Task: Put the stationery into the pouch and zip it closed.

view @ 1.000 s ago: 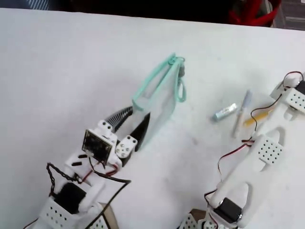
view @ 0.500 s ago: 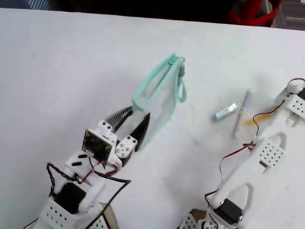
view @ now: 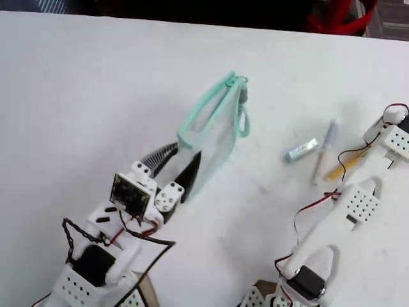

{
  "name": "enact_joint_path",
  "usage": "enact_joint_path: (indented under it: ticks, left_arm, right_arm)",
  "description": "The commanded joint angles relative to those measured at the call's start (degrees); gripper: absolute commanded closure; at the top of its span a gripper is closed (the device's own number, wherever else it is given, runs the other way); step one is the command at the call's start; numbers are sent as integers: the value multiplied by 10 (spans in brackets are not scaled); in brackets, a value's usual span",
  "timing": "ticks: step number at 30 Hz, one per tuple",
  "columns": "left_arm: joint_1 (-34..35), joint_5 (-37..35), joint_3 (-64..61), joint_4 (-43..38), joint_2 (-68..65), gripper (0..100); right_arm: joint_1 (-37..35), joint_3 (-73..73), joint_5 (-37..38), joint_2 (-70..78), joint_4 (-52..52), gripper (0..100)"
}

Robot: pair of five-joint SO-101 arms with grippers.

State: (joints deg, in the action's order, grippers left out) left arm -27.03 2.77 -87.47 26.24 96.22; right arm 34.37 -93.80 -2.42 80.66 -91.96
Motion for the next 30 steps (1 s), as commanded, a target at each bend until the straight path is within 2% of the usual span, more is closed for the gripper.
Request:
enact_joint_path:
  ticks: [1,16,21,30]
  left_arm:
    - [9,6,2,-4,-4,871]
    - [9,7,3,-5,-4,871]
    - [8,36,2,-6,-4,872]
    - [7,39,2,-7,-4,872]
  right_arm:
    - [0,-13,-4,-52,-29,981]
    - [0,-6,-2,-144,-67,981]
    - [-6,4,53,-173,-72,981]
    - [-39,275,55,-348,-70,981]
